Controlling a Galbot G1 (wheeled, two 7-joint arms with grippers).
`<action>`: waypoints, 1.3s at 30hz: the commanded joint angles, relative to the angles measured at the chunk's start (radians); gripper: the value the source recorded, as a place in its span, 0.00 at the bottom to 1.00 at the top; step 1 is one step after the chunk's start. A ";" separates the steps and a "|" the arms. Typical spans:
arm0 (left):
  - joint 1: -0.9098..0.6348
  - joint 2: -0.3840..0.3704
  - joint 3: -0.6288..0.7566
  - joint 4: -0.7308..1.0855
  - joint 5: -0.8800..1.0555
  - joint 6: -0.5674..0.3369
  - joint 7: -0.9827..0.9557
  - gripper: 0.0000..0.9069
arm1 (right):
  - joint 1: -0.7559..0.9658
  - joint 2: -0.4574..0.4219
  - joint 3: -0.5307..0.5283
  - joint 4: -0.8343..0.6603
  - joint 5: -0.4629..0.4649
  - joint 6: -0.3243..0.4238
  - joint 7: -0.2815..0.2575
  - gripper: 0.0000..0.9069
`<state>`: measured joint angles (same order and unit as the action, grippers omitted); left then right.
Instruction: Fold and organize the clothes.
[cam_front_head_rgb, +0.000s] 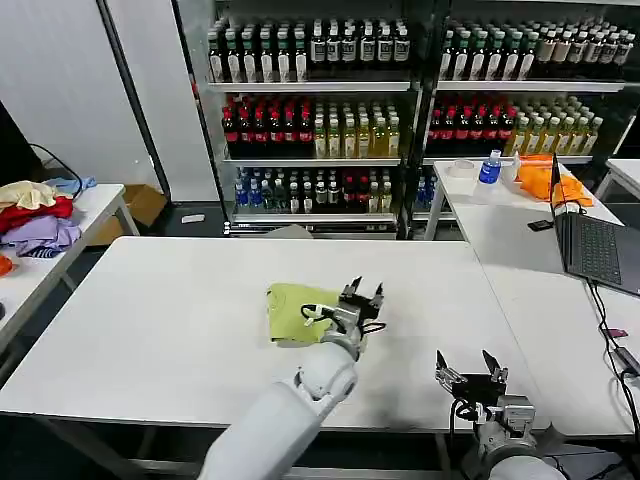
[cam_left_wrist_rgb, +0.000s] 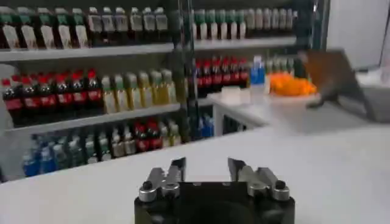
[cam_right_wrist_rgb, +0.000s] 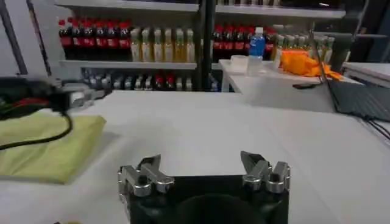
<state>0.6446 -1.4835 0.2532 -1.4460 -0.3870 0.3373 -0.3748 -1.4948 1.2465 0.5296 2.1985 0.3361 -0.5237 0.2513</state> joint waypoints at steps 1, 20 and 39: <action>0.008 -0.057 -0.043 -0.048 -0.004 -0.202 -0.028 1.00 | -0.005 -0.020 0.006 0.019 -0.007 0.054 -0.012 1.00; 0.497 0.413 -0.577 -0.504 -0.043 -0.159 0.001 1.00 | 0.570 0.096 -0.362 -0.397 0.324 -0.040 0.093 1.00; 0.566 0.412 -0.643 -0.532 -0.070 -0.164 0.008 1.00 | 0.742 0.130 -0.400 -0.654 0.605 -0.059 0.124 0.86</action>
<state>1.1509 -1.1014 -0.3254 -1.9410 -0.4512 0.1754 -0.3669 -0.8513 1.3713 0.1717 1.6649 0.8139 -0.5636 0.3398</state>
